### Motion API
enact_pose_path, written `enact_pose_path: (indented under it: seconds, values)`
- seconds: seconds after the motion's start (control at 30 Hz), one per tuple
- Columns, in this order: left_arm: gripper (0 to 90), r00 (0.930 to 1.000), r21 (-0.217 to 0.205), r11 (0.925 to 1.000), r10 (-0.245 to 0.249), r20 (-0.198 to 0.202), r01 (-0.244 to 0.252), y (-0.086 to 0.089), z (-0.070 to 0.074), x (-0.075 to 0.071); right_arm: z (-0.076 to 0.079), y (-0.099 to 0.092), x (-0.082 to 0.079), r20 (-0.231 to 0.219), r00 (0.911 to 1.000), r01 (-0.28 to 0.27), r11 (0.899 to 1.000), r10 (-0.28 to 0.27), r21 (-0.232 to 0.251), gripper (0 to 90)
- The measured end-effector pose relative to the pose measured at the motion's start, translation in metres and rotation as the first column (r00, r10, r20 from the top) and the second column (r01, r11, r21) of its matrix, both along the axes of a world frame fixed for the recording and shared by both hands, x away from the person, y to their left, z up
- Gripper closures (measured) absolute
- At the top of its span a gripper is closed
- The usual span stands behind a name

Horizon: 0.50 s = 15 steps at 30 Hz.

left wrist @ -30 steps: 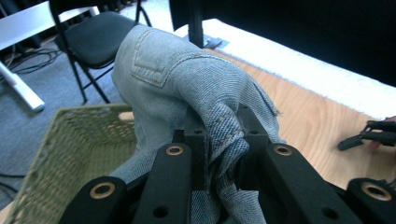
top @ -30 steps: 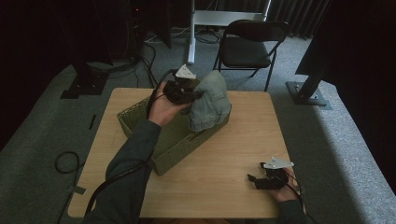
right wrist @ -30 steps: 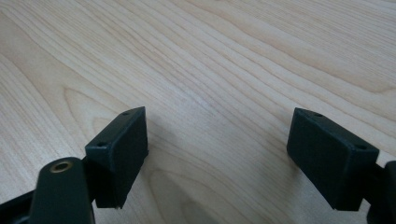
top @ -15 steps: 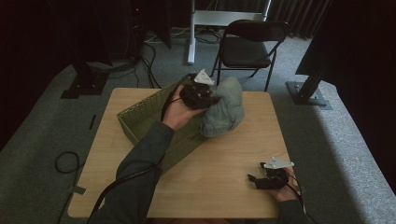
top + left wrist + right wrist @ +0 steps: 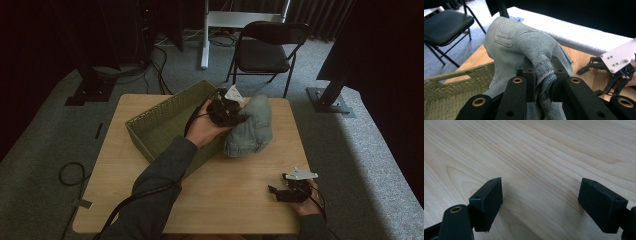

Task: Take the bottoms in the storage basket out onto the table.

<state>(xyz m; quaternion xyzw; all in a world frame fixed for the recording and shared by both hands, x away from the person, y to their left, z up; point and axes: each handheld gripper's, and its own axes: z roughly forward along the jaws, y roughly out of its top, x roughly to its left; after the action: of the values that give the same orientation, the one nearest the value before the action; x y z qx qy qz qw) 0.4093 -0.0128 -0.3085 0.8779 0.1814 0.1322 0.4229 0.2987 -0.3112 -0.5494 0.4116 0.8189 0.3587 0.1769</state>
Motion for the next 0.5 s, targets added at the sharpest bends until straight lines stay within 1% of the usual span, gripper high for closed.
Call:
enact_pose_path:
  seconds: [0.13, 0.33, 0.47, 0.5]
  values:
    - [79.2, 0.9998, -0.003, 0.9999, -0.017, -0.006, 0.017, -0.007, -0.004, -0.003, 0.0, -0.002, 0.0, -0.001, 1.0, 0.008, 1.0, -0.008, 0.0, 19.9]
    - [79.2, 0.9992, 0.005, 0.9994, -0.035, -0.02, 0.035, -0.016, -0.013, -0.007, 0.0, -0.003, 0.0, 0.0, 0.9999, 0.014, 1.0, -0.014, 0.002, 19.9]
    - [79.2, 0.9988, 0.007, 0.9989, -0.046, -0.018, 0.046, -0.021, -0.018, -0.011, 0.0, -0.004, 0.001, 0.0, 0.9998, 0.02, 1.0, -0.02, 0.001, 19.9]
    - [79.2, 0.9983, 0.008, 0.9986, -0.053, -0.023, 0.053, -0.024, -0.021, -0.013, 0.0, -0.004, 0.001, 0.0, 0.9998, 0.021, 1.0, -0.021, 0.001, 19.9]
